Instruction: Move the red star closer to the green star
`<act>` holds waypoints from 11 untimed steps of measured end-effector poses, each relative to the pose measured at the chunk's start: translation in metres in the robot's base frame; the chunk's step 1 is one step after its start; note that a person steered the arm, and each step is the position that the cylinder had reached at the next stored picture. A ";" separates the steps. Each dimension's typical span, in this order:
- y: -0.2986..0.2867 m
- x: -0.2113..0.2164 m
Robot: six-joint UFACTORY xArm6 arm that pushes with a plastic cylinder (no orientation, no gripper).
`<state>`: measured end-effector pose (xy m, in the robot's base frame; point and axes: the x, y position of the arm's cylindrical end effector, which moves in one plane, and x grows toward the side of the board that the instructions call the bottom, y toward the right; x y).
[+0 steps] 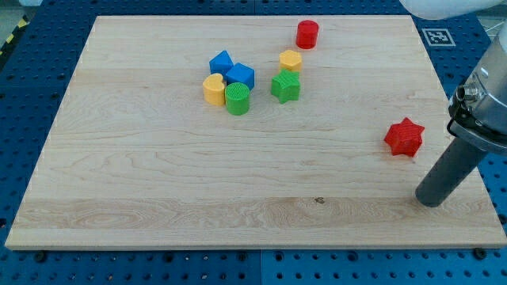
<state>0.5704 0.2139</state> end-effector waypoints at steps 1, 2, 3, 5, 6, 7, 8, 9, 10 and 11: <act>-0.011 -0.001; -0.026 -0.039; -0.027 -0.048; 0.018 -0.050; 0.018 -0.051; 0.004 -0.076; -0.025 -0.107; -0.047 -0.135; -0.065 -0.159; -0.073 -0.169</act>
<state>0.4016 0.1410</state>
